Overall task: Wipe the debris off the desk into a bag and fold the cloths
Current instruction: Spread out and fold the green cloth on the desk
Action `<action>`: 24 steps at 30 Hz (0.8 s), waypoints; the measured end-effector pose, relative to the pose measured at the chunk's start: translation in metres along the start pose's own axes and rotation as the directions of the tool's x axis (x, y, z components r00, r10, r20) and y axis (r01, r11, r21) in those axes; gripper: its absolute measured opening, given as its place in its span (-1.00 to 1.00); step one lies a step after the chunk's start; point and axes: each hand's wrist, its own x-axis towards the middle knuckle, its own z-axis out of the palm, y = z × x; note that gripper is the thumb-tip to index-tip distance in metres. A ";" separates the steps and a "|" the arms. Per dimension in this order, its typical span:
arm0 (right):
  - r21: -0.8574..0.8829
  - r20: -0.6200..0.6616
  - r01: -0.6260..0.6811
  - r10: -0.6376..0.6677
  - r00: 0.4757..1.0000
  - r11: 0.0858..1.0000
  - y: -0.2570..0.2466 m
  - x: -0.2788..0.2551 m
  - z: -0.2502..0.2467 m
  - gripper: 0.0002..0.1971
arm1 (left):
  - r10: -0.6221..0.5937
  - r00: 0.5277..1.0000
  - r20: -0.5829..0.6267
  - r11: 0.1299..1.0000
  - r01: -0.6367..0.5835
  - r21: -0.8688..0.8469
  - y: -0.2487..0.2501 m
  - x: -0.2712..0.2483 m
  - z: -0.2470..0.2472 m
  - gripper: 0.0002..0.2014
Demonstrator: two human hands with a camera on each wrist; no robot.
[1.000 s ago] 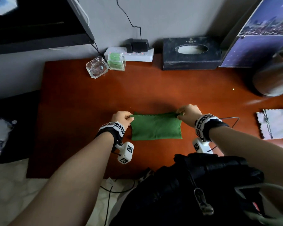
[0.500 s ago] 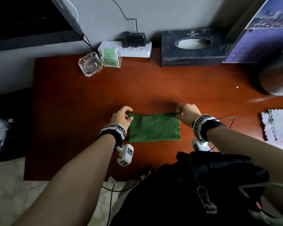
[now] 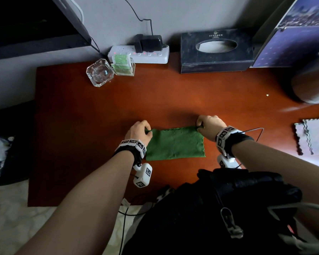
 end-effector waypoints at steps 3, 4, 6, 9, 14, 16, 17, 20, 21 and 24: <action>-0.017 -0.006 0.006 -0.006 1.000 1.000 -0.001 -0.003 -0.002 -0.76 | 0.030 0.998 -0.048 0.998 -0.033 -0.048 -0.005 -0.005 -0.001 -0.89; -0.018 -0.011 -0.001 0.000 1.000 1.000 -0.002 -0.004 -0.002 -0.75 | 0.023 0.999 -0.044 0.998 -0.026 -0.064 -0.007 -0.006 -0.003 -0.88; -0.014 -0.021 -0.023 0.023 1.000 1.000 -0.005 -0.008 -0.003 -0.74 | 0.001 1.000 -0.029 0.995 -0.004 -0.100 -0.010 -0.006 -0.006 -0.87; -0.032 -0.043 -0.046 0.045 0.998 0.998 -0.007 -0.012 -0.002 -0.75 | -0.018 1.000 -0.020 0.992 0.015 -0.128 -0.012 -0.005 -0.008 -0.87; -0.047 -0.060 -0.068 0.065 0.996 0.997 -0.011 -0.015 -0.002 -0.75 | -0.013 1.000 0.015 0.996 0.014 -0.090 -0.010 -0.004 -0.006 -0.84; -0.030 -0.065 -0.060 0.058 0.996 0.998 -0.012 -0.016 -0.002 -0.75 | -0.008 1.000 0.028 0.997 0.010 -0.079 -0.010 -0.003 -0.007 -0.81; -0.012 -0.068 -0.049 0.048 0.997 0.999 -0.012 -0.016 -0.001 -0.76 | -0.005 1.000 0.030 0.997 0.008 -0.074 -0.009 -0.002 -0.007 -0.79; 0.048 -0.057 -0.034 0.036 0.998 0.998 -0.011 -0.015 -0.003 -0.78 | 0.006 1.000 -0.030 1.000 -0.007 -0.025 -0.008 -0.003 -0.006 -0.74; 0.075 -0.054 -0.033 0.037 0.998 0.997 -0.010 -0.015 -0.004 -0.80 | 0.011 0.998 -0.055 1.000 -0.011 -0.013 -0.007 -0.004 -0.005 -0.74; 0.181 -0.070 -0.054 0.068 0.995 0.982 -0.010 -0.017 -0.006 -0.89 | 0.076 0.994 -0.077 0.997 -0.077 -0.014 0.008 -0.005 -0.002 -0.74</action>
